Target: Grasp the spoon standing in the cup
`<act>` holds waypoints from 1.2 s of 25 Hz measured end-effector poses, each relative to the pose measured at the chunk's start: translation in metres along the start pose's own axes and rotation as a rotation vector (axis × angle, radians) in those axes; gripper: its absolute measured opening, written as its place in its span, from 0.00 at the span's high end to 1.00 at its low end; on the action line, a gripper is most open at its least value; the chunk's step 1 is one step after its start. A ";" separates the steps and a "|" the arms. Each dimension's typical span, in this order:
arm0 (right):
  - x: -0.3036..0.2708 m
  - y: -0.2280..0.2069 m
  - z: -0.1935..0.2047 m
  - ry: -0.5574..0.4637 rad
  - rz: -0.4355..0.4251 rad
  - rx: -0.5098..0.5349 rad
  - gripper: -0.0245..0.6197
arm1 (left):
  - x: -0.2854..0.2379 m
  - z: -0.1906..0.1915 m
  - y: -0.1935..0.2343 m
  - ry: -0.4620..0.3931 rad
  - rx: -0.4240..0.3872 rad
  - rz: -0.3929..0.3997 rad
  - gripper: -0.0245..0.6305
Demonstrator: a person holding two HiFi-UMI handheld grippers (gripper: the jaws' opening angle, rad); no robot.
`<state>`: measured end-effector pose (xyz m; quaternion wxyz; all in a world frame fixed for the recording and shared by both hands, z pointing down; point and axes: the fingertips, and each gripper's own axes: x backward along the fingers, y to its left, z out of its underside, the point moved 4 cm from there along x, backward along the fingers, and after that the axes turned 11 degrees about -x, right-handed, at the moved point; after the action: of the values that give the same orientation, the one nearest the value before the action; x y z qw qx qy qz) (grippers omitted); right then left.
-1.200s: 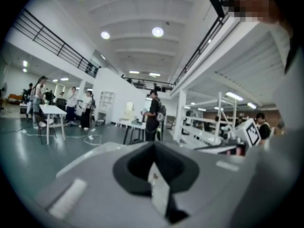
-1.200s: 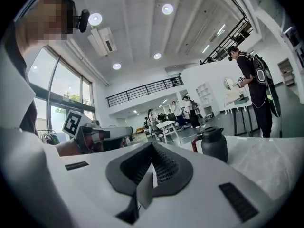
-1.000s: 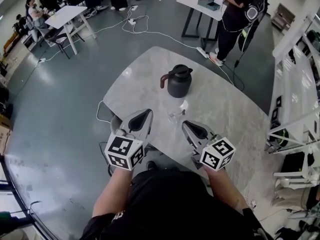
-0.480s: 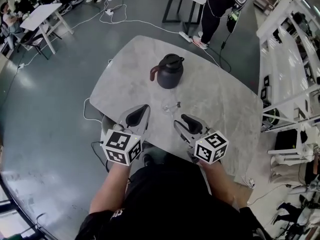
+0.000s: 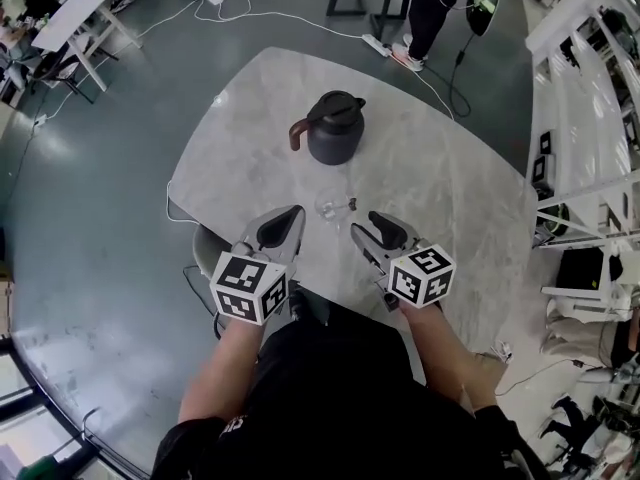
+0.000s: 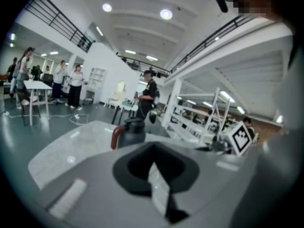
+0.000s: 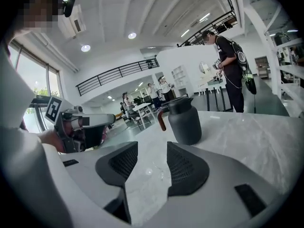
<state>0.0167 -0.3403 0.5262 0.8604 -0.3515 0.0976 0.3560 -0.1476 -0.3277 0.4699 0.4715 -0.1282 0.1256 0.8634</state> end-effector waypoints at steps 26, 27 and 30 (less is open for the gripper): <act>-0.093 -0.071 0.041 0.161 0.105 -0.140 0.74 | -0.027 0.034 0.029 0.112 0.077 -0.052 0.95; -0.093 -0.072 0.043 0.169 0.113 -0.136 0.77 | -0.026 0.033 0.031 0.107 0.081 -0.055 0.95; -0.093 -0.074 0.045 0.183 0.146 -0.125 0.86 | -0.021 0.030 0.034 0.087 0.091 -0.063 0.95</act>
<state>-0.0046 -0.3976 0.6376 0.7962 -0.4272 0.1788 0.3894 -0.1684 -0.3513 0.5087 0.4979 -0.1478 0.1807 0.8352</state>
